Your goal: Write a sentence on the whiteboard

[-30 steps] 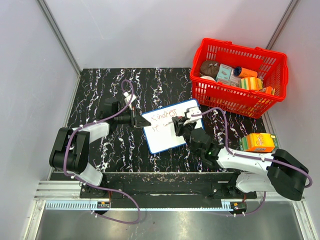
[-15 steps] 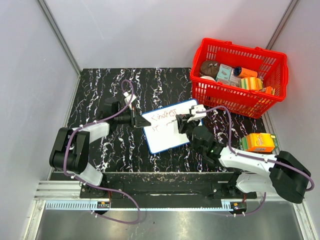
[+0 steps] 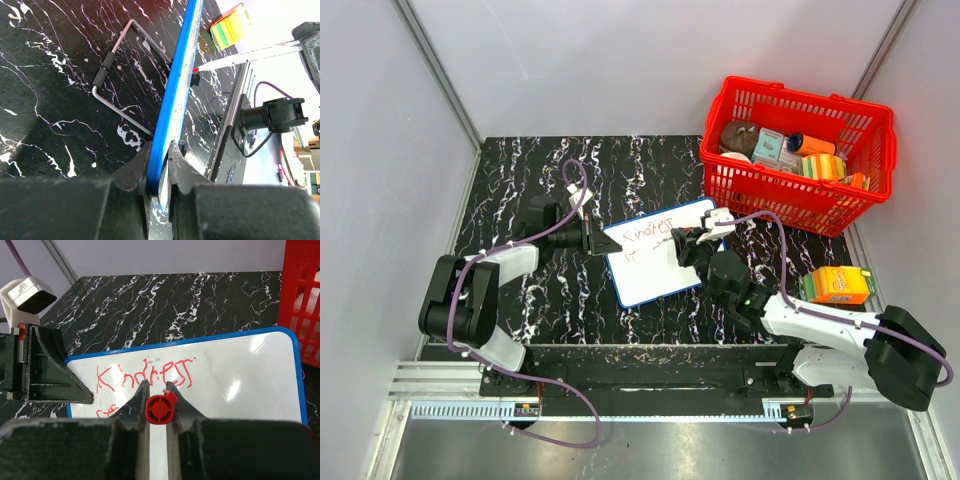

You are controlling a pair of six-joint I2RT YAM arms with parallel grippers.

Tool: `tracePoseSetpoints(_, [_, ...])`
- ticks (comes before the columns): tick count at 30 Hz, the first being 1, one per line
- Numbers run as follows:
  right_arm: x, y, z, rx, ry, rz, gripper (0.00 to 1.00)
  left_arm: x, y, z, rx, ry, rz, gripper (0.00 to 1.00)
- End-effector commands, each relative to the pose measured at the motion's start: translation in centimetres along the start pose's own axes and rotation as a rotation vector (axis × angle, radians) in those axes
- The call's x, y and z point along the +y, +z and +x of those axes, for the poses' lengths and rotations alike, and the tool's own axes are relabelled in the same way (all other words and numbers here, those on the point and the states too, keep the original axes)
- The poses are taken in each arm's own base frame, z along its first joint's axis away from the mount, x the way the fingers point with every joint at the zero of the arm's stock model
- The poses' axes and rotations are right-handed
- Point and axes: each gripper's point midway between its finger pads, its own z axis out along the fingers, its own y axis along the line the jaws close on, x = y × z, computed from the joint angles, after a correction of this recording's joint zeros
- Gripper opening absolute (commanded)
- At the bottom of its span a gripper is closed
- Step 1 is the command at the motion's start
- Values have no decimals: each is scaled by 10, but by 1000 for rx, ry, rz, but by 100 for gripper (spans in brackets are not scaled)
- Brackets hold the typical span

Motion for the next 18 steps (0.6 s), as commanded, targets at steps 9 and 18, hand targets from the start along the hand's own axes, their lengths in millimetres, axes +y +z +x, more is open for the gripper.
tracePoseSetpoints(9, [1,10,-14,-63,33,17,0,64,-6,-10,-63,132,-284,0])
tracePoseSetpoints(18, [-2,7,-2,-15,25,23,0,64,-6,-11,-63,132,-285,0])
